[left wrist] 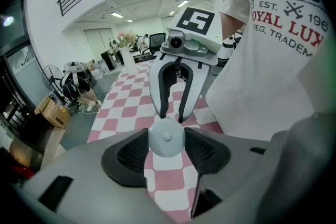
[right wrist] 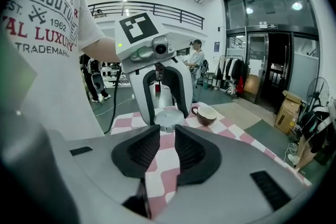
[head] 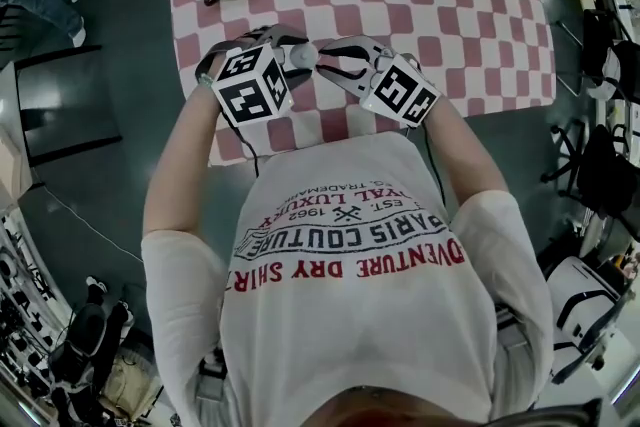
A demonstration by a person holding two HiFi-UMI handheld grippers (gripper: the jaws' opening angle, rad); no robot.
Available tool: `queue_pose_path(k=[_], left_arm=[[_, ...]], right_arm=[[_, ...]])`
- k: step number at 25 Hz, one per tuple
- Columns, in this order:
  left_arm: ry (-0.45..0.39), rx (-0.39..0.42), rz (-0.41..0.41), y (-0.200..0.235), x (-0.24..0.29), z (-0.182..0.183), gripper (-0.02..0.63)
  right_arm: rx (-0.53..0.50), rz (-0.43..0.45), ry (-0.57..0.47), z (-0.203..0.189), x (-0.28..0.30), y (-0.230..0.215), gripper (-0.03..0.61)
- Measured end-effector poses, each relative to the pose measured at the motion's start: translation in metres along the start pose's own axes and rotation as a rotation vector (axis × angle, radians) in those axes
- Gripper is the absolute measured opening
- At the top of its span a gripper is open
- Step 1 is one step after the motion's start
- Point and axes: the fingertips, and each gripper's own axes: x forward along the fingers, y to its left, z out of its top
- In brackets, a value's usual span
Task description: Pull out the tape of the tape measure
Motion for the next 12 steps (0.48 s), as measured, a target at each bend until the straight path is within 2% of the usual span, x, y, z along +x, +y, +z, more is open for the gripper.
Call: queue_pose_path(k=[4,12], left_arm=[[-0.015,-0.036,0.007,0.0035,0.0047,0.0003,0.232],[-0.01,-0.1,-0.003,0.0083,0.0095,-0.0051,0.232]], right_arm=[[-0.023,-0.022,0.016,-0.0074,-0.0012,-0.0061,0.067],[-0.066,-0.018,0.071,-0.0111,0.0038,-0.0108,0.061]])
